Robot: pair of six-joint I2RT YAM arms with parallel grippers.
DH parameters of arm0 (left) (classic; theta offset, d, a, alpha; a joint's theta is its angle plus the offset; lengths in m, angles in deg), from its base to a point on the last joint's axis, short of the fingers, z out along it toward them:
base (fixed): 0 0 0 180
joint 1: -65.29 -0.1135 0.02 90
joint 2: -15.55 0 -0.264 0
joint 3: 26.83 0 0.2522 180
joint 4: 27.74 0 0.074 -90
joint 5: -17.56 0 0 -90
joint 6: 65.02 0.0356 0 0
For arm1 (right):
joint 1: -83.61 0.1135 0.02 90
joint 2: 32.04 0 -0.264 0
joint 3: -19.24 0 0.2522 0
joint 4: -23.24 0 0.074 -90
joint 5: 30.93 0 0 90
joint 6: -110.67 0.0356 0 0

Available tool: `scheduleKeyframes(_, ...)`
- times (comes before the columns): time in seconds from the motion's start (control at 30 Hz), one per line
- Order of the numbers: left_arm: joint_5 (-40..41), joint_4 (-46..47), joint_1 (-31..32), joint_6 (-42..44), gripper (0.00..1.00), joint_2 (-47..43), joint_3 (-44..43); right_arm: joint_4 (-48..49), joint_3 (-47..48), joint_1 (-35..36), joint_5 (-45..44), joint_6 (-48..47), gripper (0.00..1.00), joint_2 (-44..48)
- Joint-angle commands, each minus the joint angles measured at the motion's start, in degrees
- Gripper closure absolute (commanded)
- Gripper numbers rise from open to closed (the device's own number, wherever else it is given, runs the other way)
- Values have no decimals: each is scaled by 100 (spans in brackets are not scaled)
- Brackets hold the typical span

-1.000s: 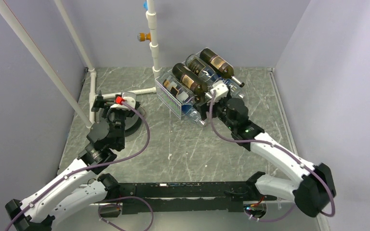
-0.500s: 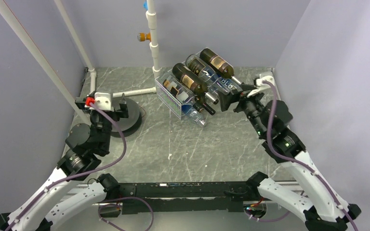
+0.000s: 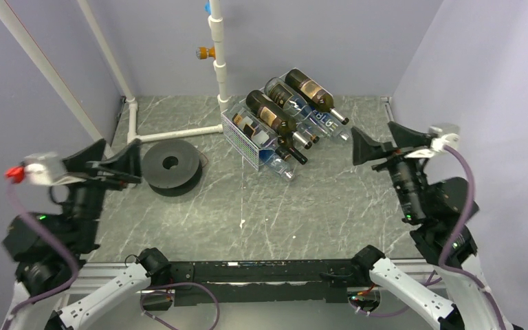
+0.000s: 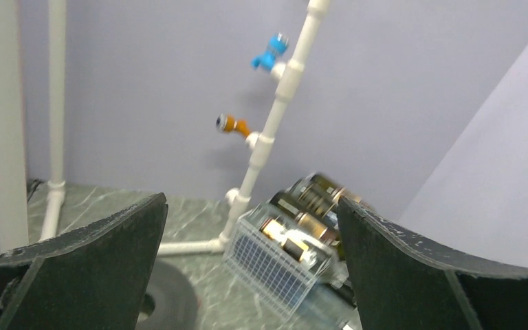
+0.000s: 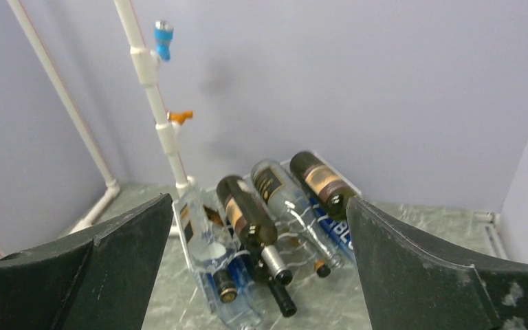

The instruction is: Put the wine bottle on the wine rack

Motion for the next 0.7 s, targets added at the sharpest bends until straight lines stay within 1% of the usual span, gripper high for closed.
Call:
scheduleKeyframes(0.0,-259,-126,-26,-326,1,-255,-570,257,393,11,-343,-307,0,297)
scheduleKeyframes(0.13,-411,-132,-25,-280,1,-380,-866,138,604,11,-504,-497,0,360)
scheduleKeyframes(0.33,-466,-207,-28,-187,1,-351,-1177,92,688,11,-601,-500,0,468)
scheduleKeyframes(0.67,-386,-190,-25,-294,1,-434,-1098,-18,774,9,-793,-487,0,488)
